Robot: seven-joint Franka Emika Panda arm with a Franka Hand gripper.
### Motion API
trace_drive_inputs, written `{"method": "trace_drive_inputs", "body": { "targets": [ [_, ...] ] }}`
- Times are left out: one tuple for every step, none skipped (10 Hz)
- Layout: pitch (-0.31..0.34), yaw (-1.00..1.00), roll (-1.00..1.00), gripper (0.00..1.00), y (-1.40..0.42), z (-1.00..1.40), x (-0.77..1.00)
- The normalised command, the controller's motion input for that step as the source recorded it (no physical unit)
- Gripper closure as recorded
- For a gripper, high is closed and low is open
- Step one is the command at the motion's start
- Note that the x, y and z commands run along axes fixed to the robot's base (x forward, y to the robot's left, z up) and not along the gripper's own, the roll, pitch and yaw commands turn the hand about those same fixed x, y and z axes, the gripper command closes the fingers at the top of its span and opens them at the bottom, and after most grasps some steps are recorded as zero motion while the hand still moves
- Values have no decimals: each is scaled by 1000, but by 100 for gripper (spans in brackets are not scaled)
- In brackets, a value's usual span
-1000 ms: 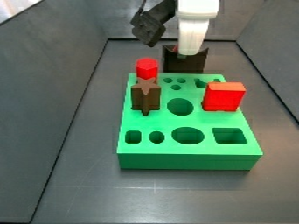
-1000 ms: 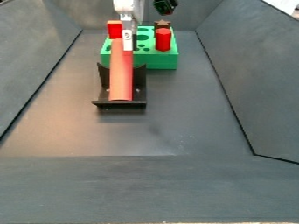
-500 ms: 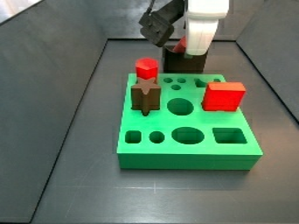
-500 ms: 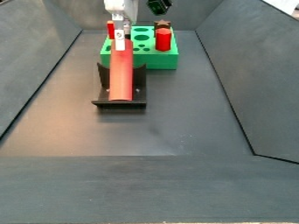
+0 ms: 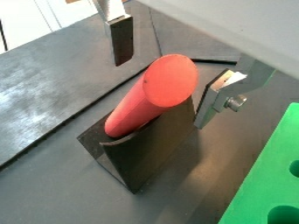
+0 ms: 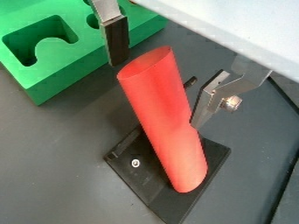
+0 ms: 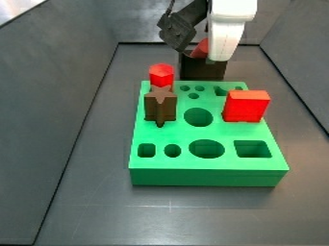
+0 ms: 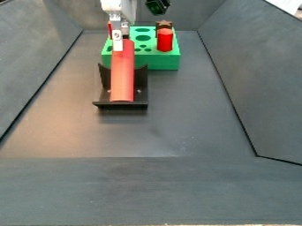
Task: Pick up the oval object. Move up. Place the oval object on the fixture. Regrasp the oval object. Move to above the board. Insert the oval object.
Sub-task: Regrasp the oval object.
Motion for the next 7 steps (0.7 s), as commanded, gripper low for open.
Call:
{"method": "trace_drive_inputs", "body": {
  "targets": [
    [216,60,-45,0,-9,4,78],
    [215,59,-45,0,-9,4,79],
    [214,58,-44,0,-9,4,79],
    [214,57,-44,0,-10,4,79],
    [214,57,-43,0,-10,4,79],
    [213,57,-43,0,-10,4,79],
    [213,57,-43,0,-10,4,79]
  ]
}}
